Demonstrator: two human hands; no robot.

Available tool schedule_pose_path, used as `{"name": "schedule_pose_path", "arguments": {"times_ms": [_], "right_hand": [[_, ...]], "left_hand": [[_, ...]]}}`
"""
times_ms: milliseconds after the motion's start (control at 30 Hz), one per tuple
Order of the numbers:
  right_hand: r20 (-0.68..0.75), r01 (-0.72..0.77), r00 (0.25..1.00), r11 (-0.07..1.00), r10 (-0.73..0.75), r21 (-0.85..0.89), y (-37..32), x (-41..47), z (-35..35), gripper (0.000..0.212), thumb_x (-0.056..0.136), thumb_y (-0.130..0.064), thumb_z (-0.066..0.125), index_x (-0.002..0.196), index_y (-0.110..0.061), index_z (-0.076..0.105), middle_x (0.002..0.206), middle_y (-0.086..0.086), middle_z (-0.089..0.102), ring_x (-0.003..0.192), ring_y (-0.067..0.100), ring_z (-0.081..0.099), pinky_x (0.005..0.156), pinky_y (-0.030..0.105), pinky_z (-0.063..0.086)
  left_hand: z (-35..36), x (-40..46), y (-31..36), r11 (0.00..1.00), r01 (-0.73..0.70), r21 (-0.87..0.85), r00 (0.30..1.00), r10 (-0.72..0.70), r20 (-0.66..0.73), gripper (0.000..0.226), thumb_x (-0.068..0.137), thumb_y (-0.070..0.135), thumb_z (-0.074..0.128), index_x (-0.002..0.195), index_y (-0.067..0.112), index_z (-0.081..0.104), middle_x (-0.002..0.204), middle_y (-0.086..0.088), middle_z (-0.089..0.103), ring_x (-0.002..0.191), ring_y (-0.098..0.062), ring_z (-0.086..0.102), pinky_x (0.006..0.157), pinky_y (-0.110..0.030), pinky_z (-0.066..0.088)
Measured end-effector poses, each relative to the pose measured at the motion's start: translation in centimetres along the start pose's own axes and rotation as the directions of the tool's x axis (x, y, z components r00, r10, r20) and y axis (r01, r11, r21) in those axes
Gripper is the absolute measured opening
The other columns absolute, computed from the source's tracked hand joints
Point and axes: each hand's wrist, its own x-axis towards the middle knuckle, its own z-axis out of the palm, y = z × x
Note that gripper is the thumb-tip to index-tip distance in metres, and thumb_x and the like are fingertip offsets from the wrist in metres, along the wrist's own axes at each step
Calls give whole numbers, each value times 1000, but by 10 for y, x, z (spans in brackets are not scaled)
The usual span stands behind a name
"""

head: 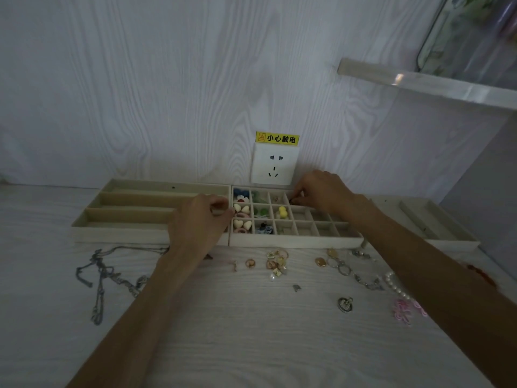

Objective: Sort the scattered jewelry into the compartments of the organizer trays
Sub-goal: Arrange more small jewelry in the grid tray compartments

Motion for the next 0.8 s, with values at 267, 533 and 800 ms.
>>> {"name": "schedule_pose_path", "arguments": {"times_ms": [267,533,800], "right_hand": [[-56,-47,997,999,46,-3,-1,4,4,20,84,-37,67,100,-28,74,99,-2,69,89,15,59,66,26,36],[-120,-78,989,996,83,46,-1,-15,-14,19,85,-36,66,95,-22,73,92,-4,65,78,10,54,68,26,37],[-67,-36,996,959,57,281,-11,-99,-32,9,80,-37,71,88,-33,74,59,-19,54,53,-1,52,52,15,33]], "left_hand": [[-2,-2,3,1000,-11,0,1000,11,2,33,87,45,60,114,27,66,110,6,68,99,-15,62,77,-26,46],[-4,-3,5,1000,-2,-5,1000,2,-6,33,86,45,61,114,28,66,109,6,69,99,-15,62,75,-25,47],[-10,-11,14,987,-156,-39,985,152,-84,28,85,35,66,111,24,69,105,2,69,94,-16,62,81,-32,50]]}}
